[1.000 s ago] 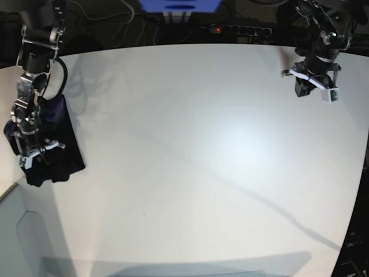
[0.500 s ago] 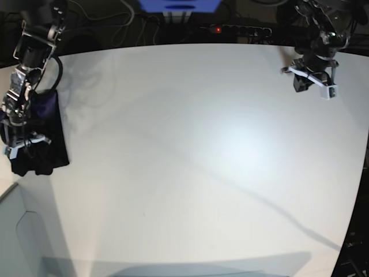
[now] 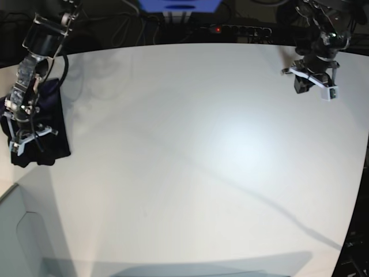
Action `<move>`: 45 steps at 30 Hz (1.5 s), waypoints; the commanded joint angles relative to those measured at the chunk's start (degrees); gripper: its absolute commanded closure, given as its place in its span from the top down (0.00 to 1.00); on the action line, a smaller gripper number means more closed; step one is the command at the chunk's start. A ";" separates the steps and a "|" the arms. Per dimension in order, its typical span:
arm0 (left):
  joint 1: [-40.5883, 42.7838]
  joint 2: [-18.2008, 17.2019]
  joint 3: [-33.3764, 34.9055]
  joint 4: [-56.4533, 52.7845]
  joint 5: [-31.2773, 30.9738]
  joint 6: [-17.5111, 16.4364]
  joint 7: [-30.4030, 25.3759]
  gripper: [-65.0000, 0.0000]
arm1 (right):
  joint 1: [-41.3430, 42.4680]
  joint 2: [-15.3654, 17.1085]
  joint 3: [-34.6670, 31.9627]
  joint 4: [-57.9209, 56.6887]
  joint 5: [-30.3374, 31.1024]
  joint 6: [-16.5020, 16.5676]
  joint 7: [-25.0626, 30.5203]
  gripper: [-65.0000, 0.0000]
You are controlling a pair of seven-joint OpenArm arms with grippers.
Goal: Fold the T-shirt properly
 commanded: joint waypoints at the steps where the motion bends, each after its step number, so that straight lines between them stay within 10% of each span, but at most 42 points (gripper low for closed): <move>1: 0.07 -0.70 -0.36 1.33 -0.72 -0.14 -1.13 0.06 | 0.30 -0.10 0.01 2.14 0.48 0.11 -1.05 0.00; 20: -0.99 -0.26 -6.51 8.36 -0.81 -0.14 -1.13 0.06 | -4.54 -3.71 6.86 32.82 0.65 0.20 -0.87 0.00; 39: 10.27 2.20 -16.89 7.84 -0.72 -0.14 -1.13 0.06 | -37.86 -7.05 16.71 38.45 3.91 0.64 -0.61 0.00; 45: 16.07 1.85 -12.14 7.57 -0.10 -0.14 -1.22 0.06 | -43.92 -9.42 16.71 37.48 5.23 8.46 -0.61 0.00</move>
